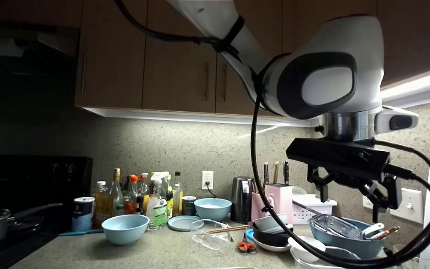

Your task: Pick up the bowl and place it on the left side of the counter

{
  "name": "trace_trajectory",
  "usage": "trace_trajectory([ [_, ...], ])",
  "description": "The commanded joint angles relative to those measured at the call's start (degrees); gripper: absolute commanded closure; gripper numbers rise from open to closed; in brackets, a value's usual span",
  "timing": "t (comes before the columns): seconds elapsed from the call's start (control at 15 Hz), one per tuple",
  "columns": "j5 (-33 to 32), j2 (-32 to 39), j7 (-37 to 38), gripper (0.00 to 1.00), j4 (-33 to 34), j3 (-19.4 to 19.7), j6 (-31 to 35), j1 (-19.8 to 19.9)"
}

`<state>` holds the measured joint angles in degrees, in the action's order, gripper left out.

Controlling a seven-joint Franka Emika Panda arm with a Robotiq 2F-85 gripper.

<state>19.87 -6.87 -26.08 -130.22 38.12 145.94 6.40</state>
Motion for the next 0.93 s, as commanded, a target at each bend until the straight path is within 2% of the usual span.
trace_trajectory([
  [0.0, 2.4, 4.2, 0.9, 0.0, 2.0, -3.6, 0.2, 3.0],
  [0.07, 5.6, 6.4, -1.0, 0.0, 3.0, -4.0, 1.1, 3.0],
  [0.13, 7.8, 8.8, -2.2, 0.0, 4.2, -1.7, 1.7, 0.2],
  [0.33, 13.1, 16.8, -3.6, 0.0, 9.2, -2.7, 1.8, 0.6],
  [0.53, 15.0, 24.7, -3.4, 0.0, 15.3, -4.0, 1.3, 2.1],
  [0.6, 11.8, 25.8, -1.4, 0.0, 16.9, -11.1, 2.4, 9.0],
  [0.8, 5.7, 31.3, -1.2, 0.0, 23.1, -16.9, 1.4, 15.1],
  [0.87, 5.7, 27.0, 1.1, 0.0, 18.6, -18.7, 2.3, 15.7],
])
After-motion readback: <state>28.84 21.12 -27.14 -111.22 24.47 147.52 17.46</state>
